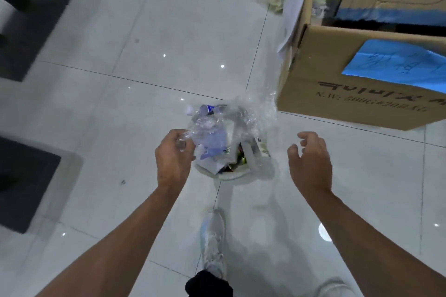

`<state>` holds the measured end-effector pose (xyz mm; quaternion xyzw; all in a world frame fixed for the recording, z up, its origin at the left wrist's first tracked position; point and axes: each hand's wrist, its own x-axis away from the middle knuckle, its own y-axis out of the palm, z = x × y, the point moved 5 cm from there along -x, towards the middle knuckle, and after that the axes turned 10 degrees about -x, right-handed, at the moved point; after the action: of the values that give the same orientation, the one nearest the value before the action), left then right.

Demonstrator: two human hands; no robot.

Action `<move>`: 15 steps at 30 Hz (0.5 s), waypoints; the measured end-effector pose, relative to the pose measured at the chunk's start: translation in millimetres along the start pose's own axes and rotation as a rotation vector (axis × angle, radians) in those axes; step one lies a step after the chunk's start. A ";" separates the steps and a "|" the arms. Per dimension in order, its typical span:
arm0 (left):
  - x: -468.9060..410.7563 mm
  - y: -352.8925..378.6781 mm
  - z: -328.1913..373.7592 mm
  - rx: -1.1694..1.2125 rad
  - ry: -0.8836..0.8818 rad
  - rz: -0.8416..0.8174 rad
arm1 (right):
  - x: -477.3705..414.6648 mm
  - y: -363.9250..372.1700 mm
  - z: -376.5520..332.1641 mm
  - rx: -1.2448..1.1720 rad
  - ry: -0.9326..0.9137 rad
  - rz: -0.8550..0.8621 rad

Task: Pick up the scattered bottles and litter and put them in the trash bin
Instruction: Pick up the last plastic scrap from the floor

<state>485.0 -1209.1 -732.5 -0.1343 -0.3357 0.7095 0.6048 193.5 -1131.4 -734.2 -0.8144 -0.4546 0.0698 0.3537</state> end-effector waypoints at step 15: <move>9.6 64.5 -39.7 -0.482 -0.165 -0.155 | 7.8 53.5 -10.3 0.154 -0.053 -0.211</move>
<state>456.9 -1190.3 -801.0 -0.1901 -0.5527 0.5690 0.5785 239.4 -1148.5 -759.2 -0.7304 -0.5401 0.0885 0.4085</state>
